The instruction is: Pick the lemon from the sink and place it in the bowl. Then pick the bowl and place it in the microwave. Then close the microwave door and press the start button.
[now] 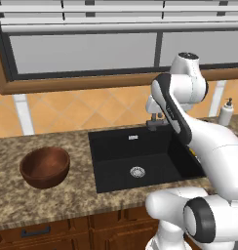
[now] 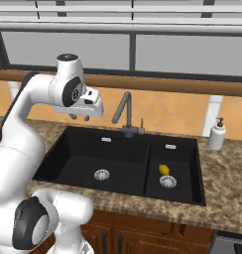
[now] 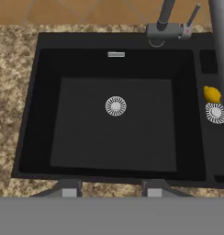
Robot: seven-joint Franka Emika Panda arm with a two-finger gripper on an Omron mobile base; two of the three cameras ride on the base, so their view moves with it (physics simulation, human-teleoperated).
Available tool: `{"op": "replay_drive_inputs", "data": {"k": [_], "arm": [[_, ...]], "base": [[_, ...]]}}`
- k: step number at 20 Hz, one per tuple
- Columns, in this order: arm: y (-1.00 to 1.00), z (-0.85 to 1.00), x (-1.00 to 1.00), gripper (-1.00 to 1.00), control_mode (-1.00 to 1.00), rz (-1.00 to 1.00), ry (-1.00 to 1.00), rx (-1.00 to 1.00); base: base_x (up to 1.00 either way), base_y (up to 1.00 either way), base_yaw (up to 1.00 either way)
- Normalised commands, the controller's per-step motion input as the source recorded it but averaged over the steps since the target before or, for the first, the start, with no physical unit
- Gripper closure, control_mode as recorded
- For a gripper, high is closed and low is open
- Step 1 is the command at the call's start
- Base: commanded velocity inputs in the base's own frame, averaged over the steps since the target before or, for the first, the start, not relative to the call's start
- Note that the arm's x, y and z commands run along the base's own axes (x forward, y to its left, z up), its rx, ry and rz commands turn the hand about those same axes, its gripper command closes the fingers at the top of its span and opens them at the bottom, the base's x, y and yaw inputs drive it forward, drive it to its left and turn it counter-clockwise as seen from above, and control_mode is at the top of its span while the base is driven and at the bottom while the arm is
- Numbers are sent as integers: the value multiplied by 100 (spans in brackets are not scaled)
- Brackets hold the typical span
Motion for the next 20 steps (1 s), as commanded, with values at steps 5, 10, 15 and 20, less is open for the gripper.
{"op": "replay_drive_inputs", "data": {"k": [5, 10, 15, 20], "arm": [[-65, -8, -3, -100, -100, -3, 0, 16], [-100, -34, 5, -100, -100, -22, 3, 28], [-68, -47, 16, -100, -100, -51, 25, 17], [-97, -28, 13, -100, -100, -22, 11, 26]], "base": [[0, 0, 0], [0, 0, 0], [0, 0, 0], [0, 0, 0]]}}
